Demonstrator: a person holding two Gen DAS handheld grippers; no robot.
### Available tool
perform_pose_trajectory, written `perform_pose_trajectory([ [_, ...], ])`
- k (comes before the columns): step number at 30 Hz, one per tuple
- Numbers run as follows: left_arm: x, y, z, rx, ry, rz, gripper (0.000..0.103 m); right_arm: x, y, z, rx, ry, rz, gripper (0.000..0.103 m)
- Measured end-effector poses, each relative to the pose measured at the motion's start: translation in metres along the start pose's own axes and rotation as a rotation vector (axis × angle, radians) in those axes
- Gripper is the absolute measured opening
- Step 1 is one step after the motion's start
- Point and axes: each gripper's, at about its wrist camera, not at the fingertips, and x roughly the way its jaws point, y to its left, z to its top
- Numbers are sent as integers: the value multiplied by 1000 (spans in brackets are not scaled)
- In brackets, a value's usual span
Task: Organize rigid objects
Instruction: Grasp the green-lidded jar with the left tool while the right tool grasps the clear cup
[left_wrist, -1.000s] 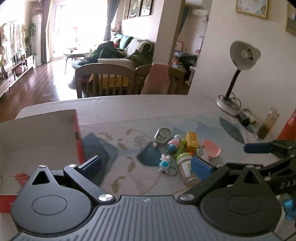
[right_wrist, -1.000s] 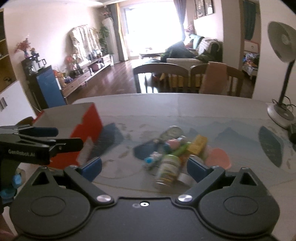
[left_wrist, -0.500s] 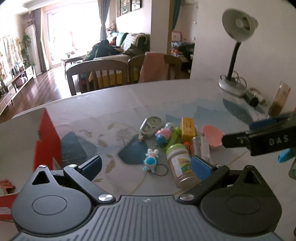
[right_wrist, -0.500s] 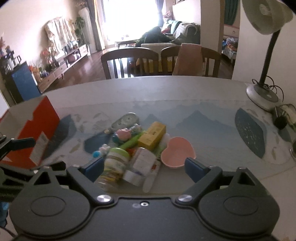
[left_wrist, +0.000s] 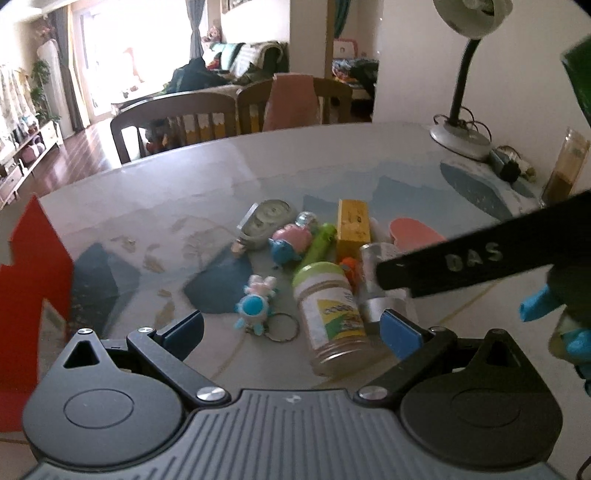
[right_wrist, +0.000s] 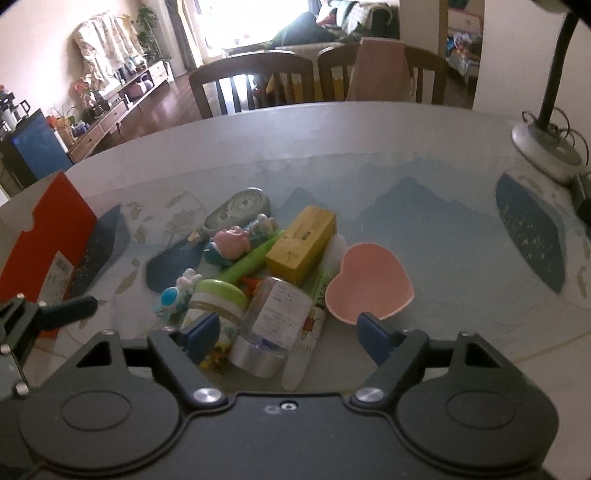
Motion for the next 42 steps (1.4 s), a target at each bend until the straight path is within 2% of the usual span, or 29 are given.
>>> perform_pose_trajectory([
  [3,9,-8,0,8,23,-23,101,6,2,2,-9,13,3,78],
  [5,14,-13,0,21,37,-36,98,11,2,3,-4,25,5,76],
  [10,27,-20,0,26,81,-51,75,22,0,5,21,55,27,69],
  [17,33,-15,5,-8,108,-70,64,26,-3,8,52,67,57,58],
  [21,38,-10,6,-45,137,-88,50,26,-3,9,55,65,56,49],
  [22,39,-9,6,-53,143,-91,46,25,-3,9,59,64,54,44],
  [36,36,5,5,-102,177,-98,45,6,-1,6,55,32,58,38],
  [42,23,12,5,-120,159,-105,44,-13,4,0,38,8,69,37],
])
